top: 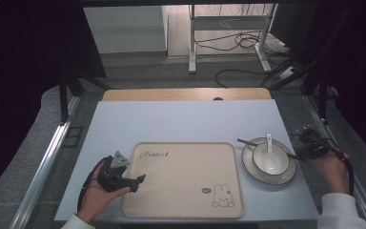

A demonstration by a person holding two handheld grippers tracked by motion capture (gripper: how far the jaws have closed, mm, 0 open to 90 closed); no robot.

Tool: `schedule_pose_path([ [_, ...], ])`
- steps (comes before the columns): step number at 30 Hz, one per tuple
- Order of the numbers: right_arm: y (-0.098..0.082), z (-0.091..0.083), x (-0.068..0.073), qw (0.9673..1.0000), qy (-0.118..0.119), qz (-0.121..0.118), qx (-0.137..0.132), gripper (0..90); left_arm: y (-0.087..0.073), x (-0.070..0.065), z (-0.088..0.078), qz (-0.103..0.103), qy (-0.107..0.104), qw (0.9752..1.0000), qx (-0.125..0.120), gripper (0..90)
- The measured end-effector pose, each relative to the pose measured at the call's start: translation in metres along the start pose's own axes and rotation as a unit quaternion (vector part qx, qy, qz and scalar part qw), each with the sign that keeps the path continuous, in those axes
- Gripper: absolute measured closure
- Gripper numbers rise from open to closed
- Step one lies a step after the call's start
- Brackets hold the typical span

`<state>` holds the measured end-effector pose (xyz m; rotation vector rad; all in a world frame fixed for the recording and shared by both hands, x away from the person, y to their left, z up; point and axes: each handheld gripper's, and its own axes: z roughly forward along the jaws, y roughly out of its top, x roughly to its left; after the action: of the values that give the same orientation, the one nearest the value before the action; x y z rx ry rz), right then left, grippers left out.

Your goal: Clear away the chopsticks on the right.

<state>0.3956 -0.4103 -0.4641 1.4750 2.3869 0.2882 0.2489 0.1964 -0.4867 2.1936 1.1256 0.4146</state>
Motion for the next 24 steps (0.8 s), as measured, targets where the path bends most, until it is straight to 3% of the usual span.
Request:
schedule_pose_path([
  [6,-0.003,-0.002,-0.002,1.0,0.003,0.005,-0.005,89.3,0.0,0.001,0.0,0.0,-0.001,1.0,0.0,13.1],
  [11,-0.002,-0.014,-0.001,0.9995,0.006,0.001,-0.03,89.3,0.0,0.001,0.0,-0.001,0.0,1.0,0.0,13.1],
  [15,-0.003,-0.024,0.001,0.9984,0.022,-0.003,-0.051,89.3,0.0,0.001,0.0,-0.002,0.0,1.0,0.001,13.1],
  [24,-0.003,-0.026,0.007,0.9979,0.038,-0.015,-0.051,89.2,0.0,0.001,0.0,-0.001,-0.002,1.0,0.0,13.1],
])
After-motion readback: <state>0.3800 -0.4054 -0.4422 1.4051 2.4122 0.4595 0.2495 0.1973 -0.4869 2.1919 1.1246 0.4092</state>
